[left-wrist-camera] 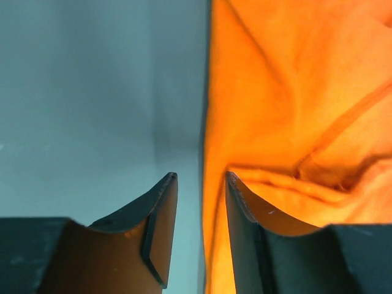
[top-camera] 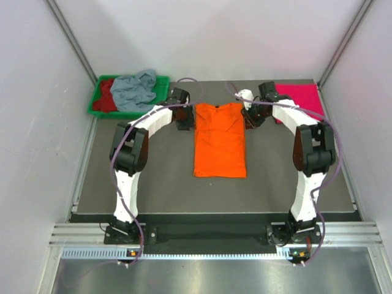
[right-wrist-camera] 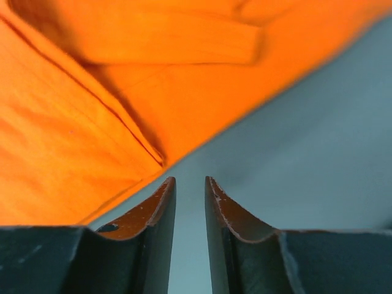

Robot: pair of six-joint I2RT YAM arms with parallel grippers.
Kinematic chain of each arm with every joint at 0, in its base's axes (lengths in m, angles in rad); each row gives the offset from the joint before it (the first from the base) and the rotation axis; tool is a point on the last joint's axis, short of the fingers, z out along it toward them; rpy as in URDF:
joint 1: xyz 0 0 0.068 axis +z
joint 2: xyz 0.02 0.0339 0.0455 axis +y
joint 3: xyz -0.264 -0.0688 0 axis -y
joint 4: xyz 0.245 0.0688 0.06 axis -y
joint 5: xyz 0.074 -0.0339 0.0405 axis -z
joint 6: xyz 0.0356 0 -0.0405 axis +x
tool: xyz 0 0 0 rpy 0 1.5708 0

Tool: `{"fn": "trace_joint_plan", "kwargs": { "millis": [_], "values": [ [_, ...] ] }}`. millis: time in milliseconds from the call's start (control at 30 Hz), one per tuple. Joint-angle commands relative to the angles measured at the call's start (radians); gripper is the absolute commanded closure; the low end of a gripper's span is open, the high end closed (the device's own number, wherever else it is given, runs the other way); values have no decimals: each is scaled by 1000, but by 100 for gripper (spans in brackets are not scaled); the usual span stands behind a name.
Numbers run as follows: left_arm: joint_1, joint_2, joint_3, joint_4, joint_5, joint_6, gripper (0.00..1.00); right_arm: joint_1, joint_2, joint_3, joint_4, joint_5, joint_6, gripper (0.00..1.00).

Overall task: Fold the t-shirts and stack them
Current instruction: Fold the tshirt

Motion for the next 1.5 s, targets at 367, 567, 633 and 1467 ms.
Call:
{"fn": "trace_joint_plan", "kwargs": {
  "millis": [367,567,633,1467],
  "values": [
    [-41,-377,-391,33,201,38,63,14,-288,-224,41,61,919,80],
    [-76,-494,-610,131,288,2,61,19,-468,-531,115,47,984,73],
    [-82,-527,-670,168,305,-17,60,20,-520,-608,138,29,993,73],
    [-237,-578,-846,69,31,-81,73,106,-532,-889,304,70,1002,96]
  ]
}}
